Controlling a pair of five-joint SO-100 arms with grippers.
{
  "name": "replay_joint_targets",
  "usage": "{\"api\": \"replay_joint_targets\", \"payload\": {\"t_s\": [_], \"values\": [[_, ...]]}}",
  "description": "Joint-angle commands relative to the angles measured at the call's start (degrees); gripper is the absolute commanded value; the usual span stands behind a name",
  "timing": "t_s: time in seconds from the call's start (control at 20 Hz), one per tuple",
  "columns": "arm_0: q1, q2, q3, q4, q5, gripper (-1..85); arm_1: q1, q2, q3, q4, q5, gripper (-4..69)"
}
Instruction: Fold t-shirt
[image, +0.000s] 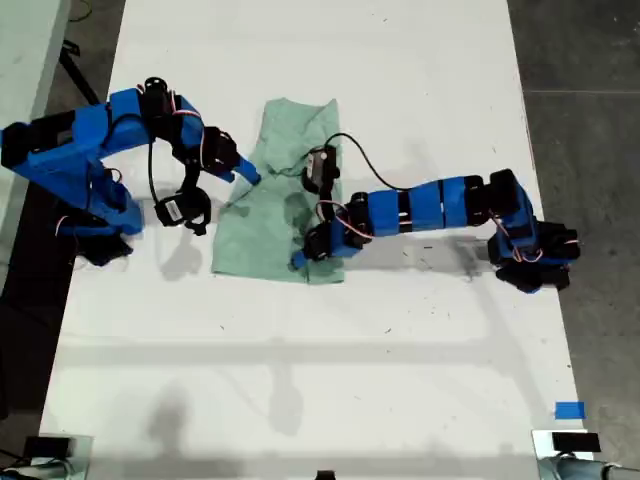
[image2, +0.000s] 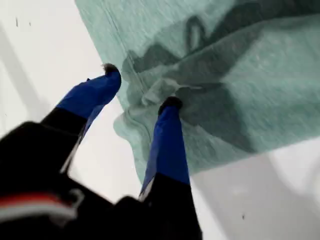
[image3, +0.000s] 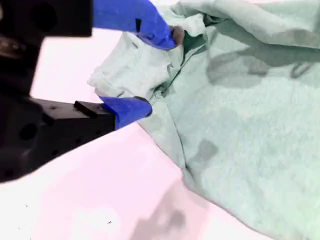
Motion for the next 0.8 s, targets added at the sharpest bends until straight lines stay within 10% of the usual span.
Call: {"api": "replay_joint_targets", "payload": {"t_s": [0.0,0.3,0.75], "values": [[4.92,3.25,1.85,0.88,-4.31,22.0,0.18,11.07,-4.66,8.61,-2.29,21.8],[18.81,5.89,10.63,0.7,-19.42,22.5,1.76,25.75,-1.67,21.27,-4.66,17.4],[23.03,11.43,25.84,-5.63,-30.5,22.4,3.16,37.79,13.97,21.36,-3.96,14.2]]}}
